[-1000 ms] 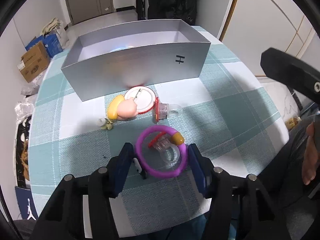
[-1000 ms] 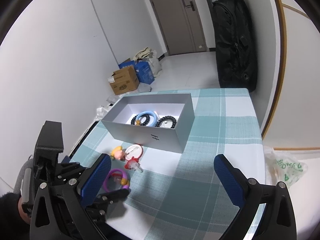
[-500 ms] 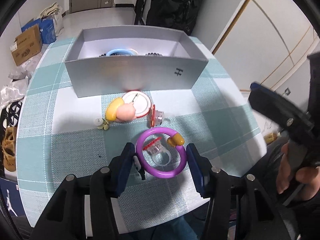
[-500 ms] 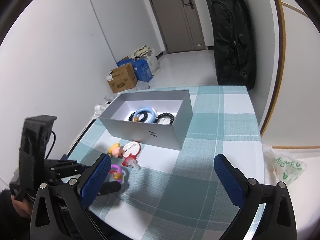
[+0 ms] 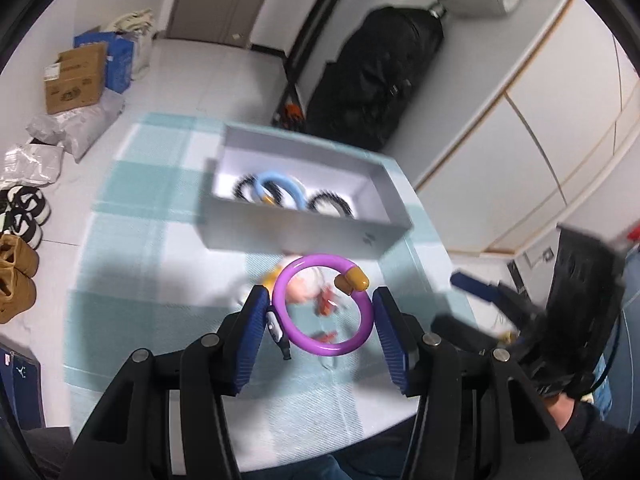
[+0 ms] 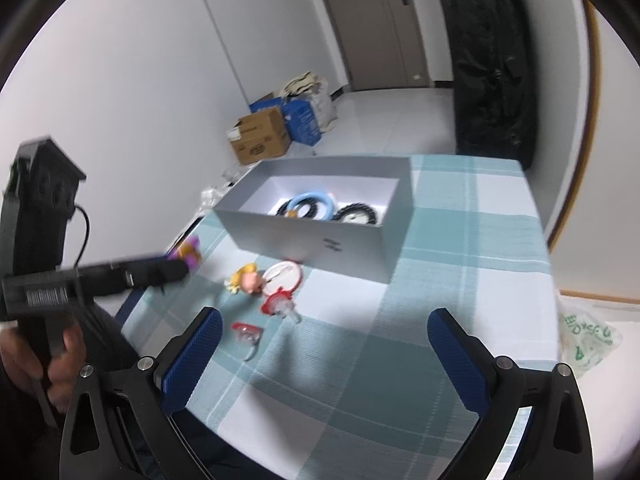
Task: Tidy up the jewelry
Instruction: 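Lift the purple ring with the left gripper toward the box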
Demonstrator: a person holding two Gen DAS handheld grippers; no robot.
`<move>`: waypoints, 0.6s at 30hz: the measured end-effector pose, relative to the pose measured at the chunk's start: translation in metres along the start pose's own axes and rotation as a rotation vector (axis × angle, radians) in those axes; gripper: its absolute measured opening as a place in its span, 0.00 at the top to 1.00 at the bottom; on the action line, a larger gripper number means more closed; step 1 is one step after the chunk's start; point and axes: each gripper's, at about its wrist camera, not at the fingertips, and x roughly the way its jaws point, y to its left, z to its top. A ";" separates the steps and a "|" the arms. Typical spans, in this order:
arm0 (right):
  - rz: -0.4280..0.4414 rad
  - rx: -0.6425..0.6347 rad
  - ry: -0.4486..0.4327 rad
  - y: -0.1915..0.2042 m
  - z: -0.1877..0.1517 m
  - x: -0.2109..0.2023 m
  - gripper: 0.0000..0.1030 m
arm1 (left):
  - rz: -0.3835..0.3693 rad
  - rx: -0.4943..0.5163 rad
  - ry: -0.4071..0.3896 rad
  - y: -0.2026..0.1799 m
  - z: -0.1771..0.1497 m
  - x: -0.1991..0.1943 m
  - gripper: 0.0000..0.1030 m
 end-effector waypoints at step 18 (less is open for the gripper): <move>0.064 -0.019 0.102 0.022 0.005 0.058 0.32 | -0.033 -0.107 -0.057 0.043 0.017 -0.017 0.54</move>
